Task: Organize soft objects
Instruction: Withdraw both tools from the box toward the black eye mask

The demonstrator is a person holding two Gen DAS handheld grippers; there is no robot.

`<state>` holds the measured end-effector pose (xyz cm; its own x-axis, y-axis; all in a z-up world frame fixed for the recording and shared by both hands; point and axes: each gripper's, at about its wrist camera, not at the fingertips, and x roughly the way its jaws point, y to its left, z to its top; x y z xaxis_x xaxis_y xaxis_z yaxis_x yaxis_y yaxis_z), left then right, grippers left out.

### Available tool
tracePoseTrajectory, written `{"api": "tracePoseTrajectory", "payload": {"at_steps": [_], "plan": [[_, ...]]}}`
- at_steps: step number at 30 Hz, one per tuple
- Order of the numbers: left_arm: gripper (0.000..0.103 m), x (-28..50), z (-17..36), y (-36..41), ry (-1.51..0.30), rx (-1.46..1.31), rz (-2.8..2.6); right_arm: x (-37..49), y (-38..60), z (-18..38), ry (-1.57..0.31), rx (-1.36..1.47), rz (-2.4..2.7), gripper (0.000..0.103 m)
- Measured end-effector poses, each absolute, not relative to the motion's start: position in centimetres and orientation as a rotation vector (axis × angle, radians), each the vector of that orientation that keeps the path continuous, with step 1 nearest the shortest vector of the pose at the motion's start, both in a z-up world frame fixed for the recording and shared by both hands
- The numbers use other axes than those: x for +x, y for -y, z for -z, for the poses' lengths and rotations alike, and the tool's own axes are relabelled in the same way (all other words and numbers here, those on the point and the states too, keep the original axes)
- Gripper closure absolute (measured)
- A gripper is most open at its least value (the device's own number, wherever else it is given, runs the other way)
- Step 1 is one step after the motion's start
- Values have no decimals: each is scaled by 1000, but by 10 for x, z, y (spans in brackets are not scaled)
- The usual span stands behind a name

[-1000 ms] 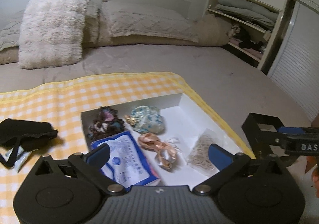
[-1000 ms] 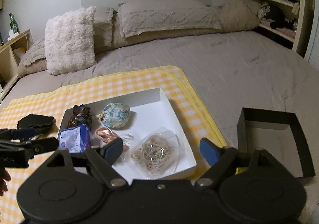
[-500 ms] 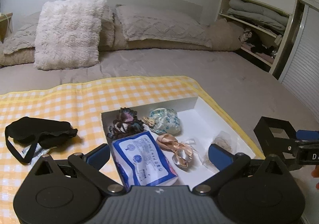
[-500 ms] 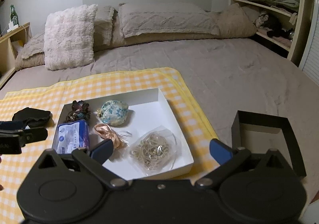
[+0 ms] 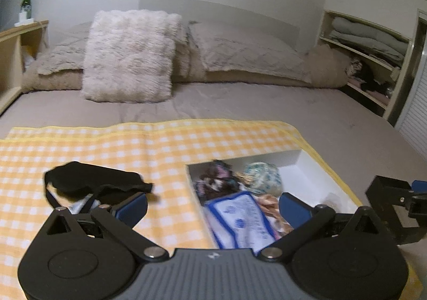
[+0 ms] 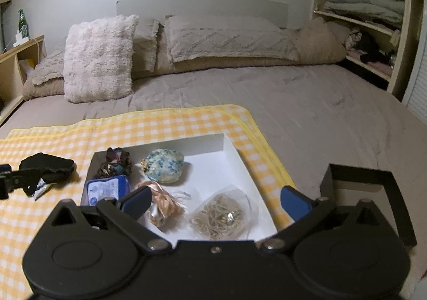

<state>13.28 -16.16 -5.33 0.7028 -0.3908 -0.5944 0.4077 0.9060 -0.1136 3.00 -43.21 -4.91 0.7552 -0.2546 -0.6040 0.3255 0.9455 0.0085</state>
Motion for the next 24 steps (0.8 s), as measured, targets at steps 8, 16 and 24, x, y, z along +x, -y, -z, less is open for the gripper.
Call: {"api": "tracePoseTrajectory", "payload": {"at_steps": [8,16,24], "plan": [[0,143,47,113,-618,37,348,54,402,47,-620,114,265,0],[0,153,44,58,-599,14,250,82,364,48,-613,94,192,0],[0,159,51,4,-595,40,143,112,325,49,-595,98,133,0]]}}
